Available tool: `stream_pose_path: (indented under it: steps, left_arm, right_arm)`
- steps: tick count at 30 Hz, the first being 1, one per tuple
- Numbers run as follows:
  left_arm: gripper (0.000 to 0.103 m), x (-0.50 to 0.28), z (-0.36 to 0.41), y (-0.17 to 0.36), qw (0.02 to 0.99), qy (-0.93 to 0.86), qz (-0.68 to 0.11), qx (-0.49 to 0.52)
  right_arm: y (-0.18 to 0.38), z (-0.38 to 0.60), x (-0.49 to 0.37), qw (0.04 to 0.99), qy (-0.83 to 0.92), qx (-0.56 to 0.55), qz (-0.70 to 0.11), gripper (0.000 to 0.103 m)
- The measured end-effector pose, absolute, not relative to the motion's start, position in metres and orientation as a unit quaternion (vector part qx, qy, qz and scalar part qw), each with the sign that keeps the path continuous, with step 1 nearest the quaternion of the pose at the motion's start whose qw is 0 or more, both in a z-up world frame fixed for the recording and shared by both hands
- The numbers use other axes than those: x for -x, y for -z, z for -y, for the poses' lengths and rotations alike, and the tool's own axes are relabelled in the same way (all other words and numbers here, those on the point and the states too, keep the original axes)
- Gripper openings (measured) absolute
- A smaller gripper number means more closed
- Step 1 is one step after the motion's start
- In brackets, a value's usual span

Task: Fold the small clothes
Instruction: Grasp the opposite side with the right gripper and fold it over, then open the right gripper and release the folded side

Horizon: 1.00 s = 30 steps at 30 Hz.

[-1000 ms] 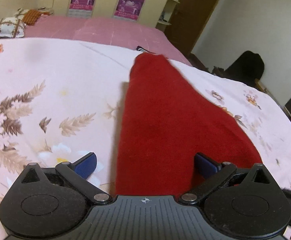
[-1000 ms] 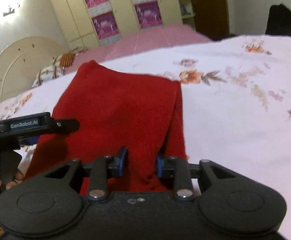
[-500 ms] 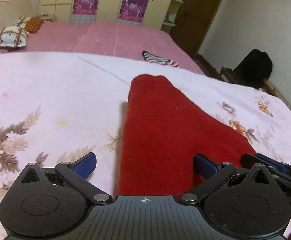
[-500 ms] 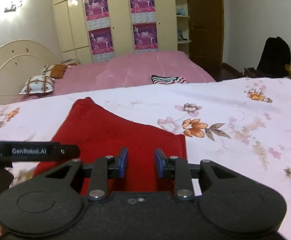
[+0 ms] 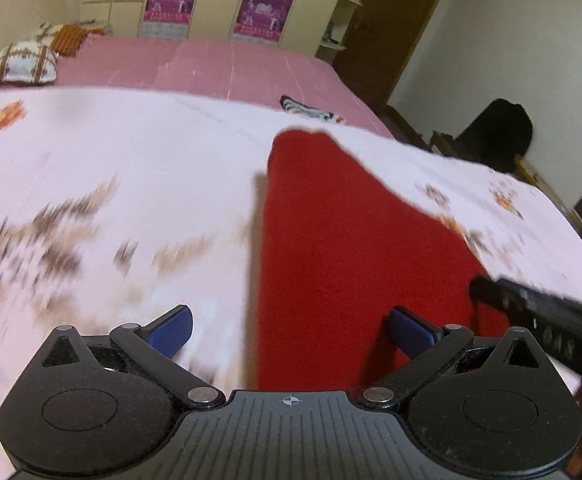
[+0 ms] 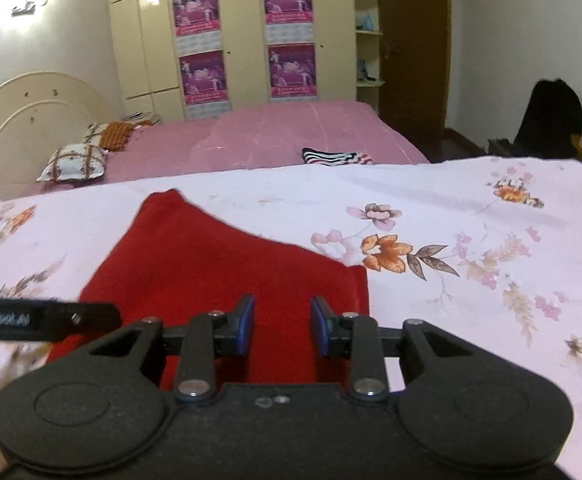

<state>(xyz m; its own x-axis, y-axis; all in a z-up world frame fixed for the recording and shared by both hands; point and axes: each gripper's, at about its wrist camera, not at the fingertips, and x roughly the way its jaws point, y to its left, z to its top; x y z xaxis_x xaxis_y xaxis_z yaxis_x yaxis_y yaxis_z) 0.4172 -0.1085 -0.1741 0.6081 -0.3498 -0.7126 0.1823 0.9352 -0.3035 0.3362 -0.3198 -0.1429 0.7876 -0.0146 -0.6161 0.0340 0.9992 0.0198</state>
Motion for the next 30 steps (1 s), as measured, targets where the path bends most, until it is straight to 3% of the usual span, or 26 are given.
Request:
stream_pose_path:
  steps: [4, 6, 21, 30]
  left_arm:
    - [0.103, -0.381, 0.095, 0.195, 0.873, 0.153, -0.452, 0.103]
    - [0.103, -0.37, 0.099, 0.199, 0.885, 0.159, -0.433, 0.071]
    - [0.103, -0.359, 0.105, 0.197, 0.888, 0.15, -0.432, 0.046]
    - [0.103, -0.354, 0.1, 0.194, 0.885, 0.153, -0.437, 0.049]
  right_arm:
    - [0.145, 0.307, -0.315, 0.945, 0.008, -0.001, -0.328, 0.033]
    - [0.156, 0.304, -0.315, 0.939, 0.017, 0.014, -0.342, 0.033]
    - [0.173, 0.295, -0.272, 0.928, 0.027, 0.009, -0.373, 0.033]
    - [0.155, 0.3, -0.239, 0.932, 0.027, -0.006, -0.362, 0.034]
